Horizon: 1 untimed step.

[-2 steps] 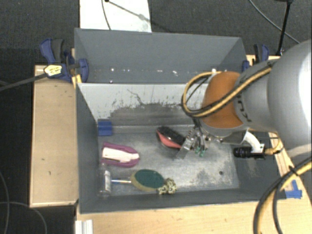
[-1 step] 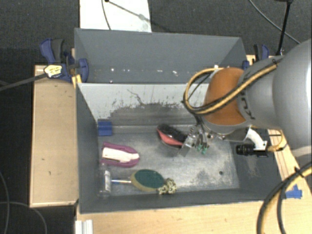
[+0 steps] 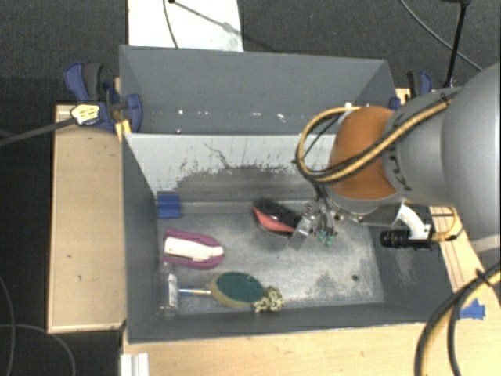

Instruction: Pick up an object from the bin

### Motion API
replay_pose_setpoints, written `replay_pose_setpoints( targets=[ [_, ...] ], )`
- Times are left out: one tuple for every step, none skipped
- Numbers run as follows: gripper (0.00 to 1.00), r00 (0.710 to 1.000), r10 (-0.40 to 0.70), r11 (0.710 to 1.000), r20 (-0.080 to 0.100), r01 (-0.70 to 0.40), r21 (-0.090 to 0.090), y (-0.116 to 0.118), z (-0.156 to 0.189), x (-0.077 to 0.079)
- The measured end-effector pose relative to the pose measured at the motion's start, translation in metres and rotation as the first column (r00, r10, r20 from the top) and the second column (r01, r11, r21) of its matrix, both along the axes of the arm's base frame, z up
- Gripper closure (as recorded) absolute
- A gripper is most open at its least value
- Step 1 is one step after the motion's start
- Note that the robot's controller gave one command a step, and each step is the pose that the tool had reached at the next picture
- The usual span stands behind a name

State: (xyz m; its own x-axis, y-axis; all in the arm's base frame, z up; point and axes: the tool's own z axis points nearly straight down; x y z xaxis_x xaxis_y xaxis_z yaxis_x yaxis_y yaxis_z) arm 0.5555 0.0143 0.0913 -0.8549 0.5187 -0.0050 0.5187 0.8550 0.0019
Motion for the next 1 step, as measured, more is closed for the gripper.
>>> replay_pose_setpoints(
  targets=[
    [1.00, 1.000, 0.007, 1.000, 0.000, -0.007, 0.001, -0.0004, 0.0493, 0.0011]
  ],
)
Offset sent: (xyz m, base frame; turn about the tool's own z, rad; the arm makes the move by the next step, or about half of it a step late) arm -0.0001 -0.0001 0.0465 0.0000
